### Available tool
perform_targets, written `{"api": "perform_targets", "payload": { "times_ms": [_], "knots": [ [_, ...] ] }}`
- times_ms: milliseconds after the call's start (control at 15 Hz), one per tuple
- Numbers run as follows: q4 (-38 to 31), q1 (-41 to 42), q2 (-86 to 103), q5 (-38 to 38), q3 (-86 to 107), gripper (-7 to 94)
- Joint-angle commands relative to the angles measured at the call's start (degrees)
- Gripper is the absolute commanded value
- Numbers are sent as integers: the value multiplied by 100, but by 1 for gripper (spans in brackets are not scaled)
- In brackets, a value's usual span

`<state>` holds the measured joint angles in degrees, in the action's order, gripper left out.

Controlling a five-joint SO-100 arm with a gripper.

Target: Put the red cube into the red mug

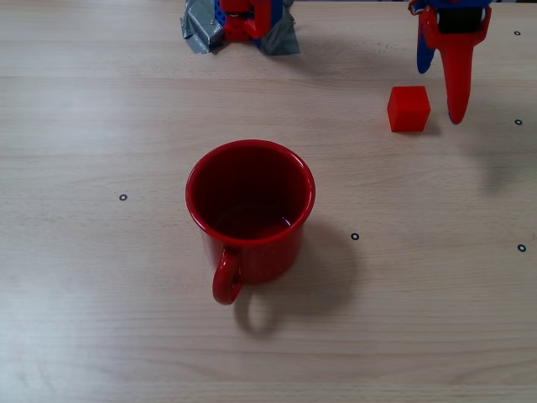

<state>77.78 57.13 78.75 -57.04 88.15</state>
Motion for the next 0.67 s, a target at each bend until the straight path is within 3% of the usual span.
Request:
{"api": "perform_targets", "payload": {
  "times_ms": [0,600],
  "knots": [
    [-26,167,272,-176,79,52],
    [-756,123,316,-132,923,50]
  ]
}}
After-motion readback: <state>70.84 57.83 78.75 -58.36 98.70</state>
